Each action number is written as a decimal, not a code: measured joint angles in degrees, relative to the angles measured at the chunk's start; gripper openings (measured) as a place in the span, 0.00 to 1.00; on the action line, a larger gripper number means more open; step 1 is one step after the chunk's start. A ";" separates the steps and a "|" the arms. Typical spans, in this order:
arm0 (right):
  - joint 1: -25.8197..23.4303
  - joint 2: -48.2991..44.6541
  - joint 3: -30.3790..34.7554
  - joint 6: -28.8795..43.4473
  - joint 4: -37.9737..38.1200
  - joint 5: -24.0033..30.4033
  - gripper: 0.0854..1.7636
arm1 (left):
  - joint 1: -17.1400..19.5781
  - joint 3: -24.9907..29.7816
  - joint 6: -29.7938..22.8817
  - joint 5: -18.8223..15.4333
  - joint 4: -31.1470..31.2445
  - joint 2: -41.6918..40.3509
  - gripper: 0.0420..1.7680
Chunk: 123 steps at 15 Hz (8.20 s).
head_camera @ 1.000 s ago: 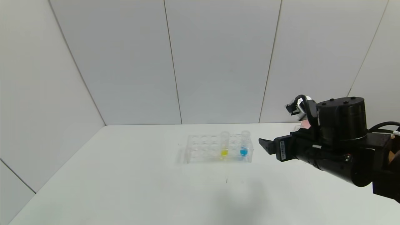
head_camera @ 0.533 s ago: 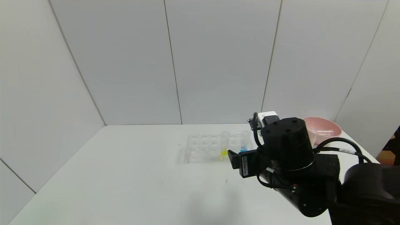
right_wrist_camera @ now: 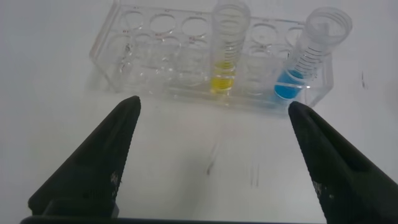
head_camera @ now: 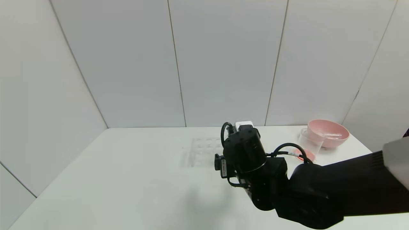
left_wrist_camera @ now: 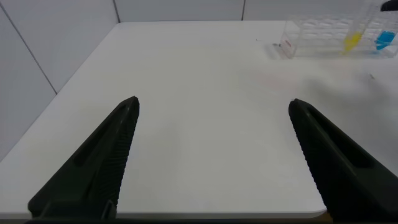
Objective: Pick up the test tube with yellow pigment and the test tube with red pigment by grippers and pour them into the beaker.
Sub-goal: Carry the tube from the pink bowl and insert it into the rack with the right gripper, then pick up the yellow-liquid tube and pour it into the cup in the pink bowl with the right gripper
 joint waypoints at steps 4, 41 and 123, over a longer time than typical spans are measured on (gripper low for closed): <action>-0.94 6.97 -8.24 -0.39 0.22 -1.91 0.96 | 0.00 0.00 0.02 0.00 0.00 0.00 0.97; -5.40 17.94 -20.53 -4.30 1.32 -3.15 0.97 | 0.00 0.00 0.00 0.02 0.00 0.00 0.97; -62.82 6.57 -46.32 -85.53 64.23 53.25 0.24 | 0.00 0.00 0.00 0.02 0.00 0.00 0.97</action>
